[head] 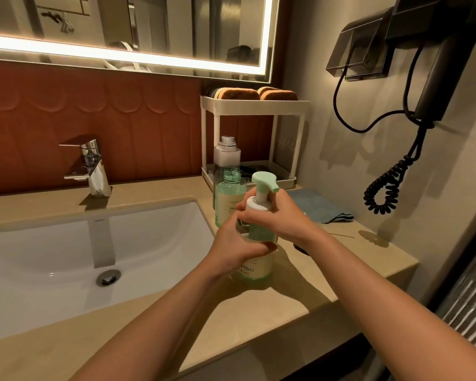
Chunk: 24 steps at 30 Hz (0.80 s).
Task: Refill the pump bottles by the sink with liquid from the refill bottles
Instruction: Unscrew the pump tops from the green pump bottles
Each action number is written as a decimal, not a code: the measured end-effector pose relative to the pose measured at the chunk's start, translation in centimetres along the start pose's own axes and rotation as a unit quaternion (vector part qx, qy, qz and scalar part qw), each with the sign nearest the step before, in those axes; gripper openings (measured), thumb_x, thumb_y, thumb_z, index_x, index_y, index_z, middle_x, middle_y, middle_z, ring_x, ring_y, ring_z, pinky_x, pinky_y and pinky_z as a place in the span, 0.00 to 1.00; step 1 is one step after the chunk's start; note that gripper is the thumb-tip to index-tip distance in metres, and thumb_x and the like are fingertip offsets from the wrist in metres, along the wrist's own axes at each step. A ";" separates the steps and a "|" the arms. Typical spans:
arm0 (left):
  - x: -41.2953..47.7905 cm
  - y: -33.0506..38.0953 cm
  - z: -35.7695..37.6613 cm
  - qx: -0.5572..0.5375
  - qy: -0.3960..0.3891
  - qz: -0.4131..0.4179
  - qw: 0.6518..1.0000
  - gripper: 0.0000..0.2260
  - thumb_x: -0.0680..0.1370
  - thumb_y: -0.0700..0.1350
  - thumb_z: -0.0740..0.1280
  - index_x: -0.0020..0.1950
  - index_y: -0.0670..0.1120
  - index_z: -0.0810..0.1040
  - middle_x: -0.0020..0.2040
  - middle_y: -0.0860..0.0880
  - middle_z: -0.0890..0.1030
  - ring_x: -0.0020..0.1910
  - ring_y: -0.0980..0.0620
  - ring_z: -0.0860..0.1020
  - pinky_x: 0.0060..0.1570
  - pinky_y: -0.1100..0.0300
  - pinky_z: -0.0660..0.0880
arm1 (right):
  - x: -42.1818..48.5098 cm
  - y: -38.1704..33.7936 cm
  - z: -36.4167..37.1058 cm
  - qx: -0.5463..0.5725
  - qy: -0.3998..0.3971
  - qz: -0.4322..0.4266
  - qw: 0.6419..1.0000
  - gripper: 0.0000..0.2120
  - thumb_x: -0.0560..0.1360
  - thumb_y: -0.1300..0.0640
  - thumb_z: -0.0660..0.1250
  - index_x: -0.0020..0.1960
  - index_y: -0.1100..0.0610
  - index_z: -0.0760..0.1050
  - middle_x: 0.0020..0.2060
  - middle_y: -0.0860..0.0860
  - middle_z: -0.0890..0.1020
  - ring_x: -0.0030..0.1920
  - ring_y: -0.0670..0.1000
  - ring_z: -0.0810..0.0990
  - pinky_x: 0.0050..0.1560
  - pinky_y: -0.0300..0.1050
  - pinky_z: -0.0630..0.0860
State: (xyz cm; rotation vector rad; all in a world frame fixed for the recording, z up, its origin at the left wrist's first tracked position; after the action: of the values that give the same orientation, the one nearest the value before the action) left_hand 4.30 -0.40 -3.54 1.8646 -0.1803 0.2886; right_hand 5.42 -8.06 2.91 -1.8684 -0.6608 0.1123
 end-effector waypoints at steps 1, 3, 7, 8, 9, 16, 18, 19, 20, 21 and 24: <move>0.0 0.0 0.0 -0.001 -0.006 -0.002 1.000 0.36 0.59 0.53 0.75 0.65 0.55 0.67 0.58 0.53 0.76 0.59 0.53 0.73 0.58 0.54 0.72 | 0.1 -0.1 0.1 0.010 -0.008 -0.004 1.000 0.10 0.68 0.59 0.74 0.47 0.53 0.76 0.46 0.52 0.83 0.50 0.49 0.81 0.57 0.51 0.76; 0.1 0.0 0.1 -0.005 -0.013 -0.008 1.000 0.39 0.59 0.53 0.75 0.68 0.52 0.65 0.60 0.51 0.76 0.60 0.52 0.73 0.60 0.52 0.72 | 0.2 -0.2 0.1 0.020 -0.021 -0.013 0.999 0.11 0.68 0.61 0.73 0.48 0.56 0.76 0.46 0.52 0.83 0.50 0.48 0.81 0.57 0.50 0.76; 0.1 -0.2 0.3 -0.027 -0.051 -0.021 0.998 0.30 0.64 0.47 0.77 0.63 0.54 0.69 0.57 0.52 0.78 0.59 0.52 0.75 0.63 0.46 0.70 | 0.5 -0.3 0.6 0.041 -0.070 -0.034 0.996 0.09 0.68 0.63 0.72 0.47 0.56 0.76 0.48 0.53 0.83 0.55 0.47 0.80 0.59 0.48 0.75; 0.0 -0.3 0.5 -0.036 -0.064 -0.024 0.997 0.28 0.65 0.46 0.76 0.62 0.54 0.70 0.56 0.52 0.78 0.59 0.52 0.75 0.63 0.45 0.70 | 0.5 -0.3 0.8 0.048 -0.088 -0.038 0.994 0.09 0.68 0.63 0.72 0.47 0.56 0.76 0.49 0.53 0.83 0.57 0.46 0.79 0.59 0.47 0.74; -0.1 -0.4 0.6 -0.041 -0.069 -0.027 0.996 0.28 0.64 0.47 0.76 0.62 0.54 0.70 0.56 0.52 0.79 0.59 0.52 0.75 0.63 0.45 0.70 | 0.5 -0.3 1.0 0.050 -0.104 -0.041 0.992 0.10 0.67 0.61 0.72 0.47 0.56 0.75 0.49 0.53 0.83 0.58 0.45 0.78 0.58 0.45 0.74; -0.2 0.0 0.7 -0.038 -0.037 0.002 0.999 0.39 0.61 0.51 0.76 0.69 0.52 0.65 0.62 0.51 0.76 0.62 0.51 0.74 0.63 0.48 0.71 | 0.1 1.0 -0.1 0.033 -0.136 -0.020 0.990 0.24 0.65 0.53 0.73 0.59 0.46 0.70 0.57 0.46 0.78 0.59 0.46 0.76 0.60 0.48 0.73; -0.4 0.0 0.6 -0.031 -0.018 0.005 0.999 0.40 0.60 0.53 0.76 0.69 0.52 0.65 0.62 0.51 0.76 0.62 0.52 0.74 0.62 0.50 0.72 | -0.2 1.2 -1.6 0.014 -0.096 -0.036 0.995 0.23 0.65 0.52 0.72 0.58 0.49 0.71 0.58 0.47 0.77 0.61 0.46 0.74 0.63 0.47 0.69; -0.5 0.0 0.5 -0.024 -0.009 0.008 1.000 0.40 0.60 0.54 0.76 0.69 0.52 0.65 0.62 0.52 0.75 0.61 0.53 0.74 0.61 0.52 0.72 | -0.5 1.3 -2.2 0.009 -0.082 -0.041 0.996 0.22 0.65 0.51 0.71 0.57 0.51 0.71 0.58 0.49 0.77 0.61 0.46 0.74 0.64 0.46 0.68; -0.7 0.1 0.4 -0.018 0.000 0.010 1.000 0.40 0.59 0.56 0.76 0.69 0.52 0.65 0.62 0.52 0.75 0.61 0.54 0.73 0.60 0.55 0.72 | -0.8 1.3 -2.7 0.010 -0.072 -0.040 0.997 0.20 0.66 0.51 0.71 0.56 0.53 0.72 0.58 0.51 0.77 0.60 0.46 0.75 0.63 0.45 0.69; -0.8 0.2 0.4 -0.016 0.009 0.012 1.000 0.40 0.60 0.57 0.77 0.68 0.53 0.65 0.61 0.53 0.75 0.61 0.55 0.73 0.59 0.58 0.72 | -1.1 1.3 -3.0 0.012 -0.065 -0.037 0.997 0.19 0.66 0.51 0.71 0.55 0.53 0.72 0.57 0.51 0.78 0.59 0.45 0.75 0.60 0.43 0.70; -1.2 0.6 0.4 -0.025 0.034 0.022 0.999 0.36 0.63 0.52 0.78 0.66 0.53 0.64 0.59 0.54 0.75 0.59 0.54 0.74 0.56 0.61 0.72 | -1.7 0.6 -3.2 -0.003 -0.026 -0.037 0.999 0.23 0.65 0.45 0.74 0.56 0.51 0.73 0.53 0.48 0.77 0.53 0.43 0.76 0.47 0.30 0.73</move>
State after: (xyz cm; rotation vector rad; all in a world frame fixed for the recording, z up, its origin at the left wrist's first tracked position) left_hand 3.04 -0.99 -3.50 1.8006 -0.1795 0.3740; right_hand 5.46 -11.67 3.27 -1.8492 -0.7655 0.1108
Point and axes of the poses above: each hand's wrist, its own x-axis towards the middle knuckle, its own z-axis out of the palm, y = z × x, the point moved 10 cm from there along x, towards the middle knuckle
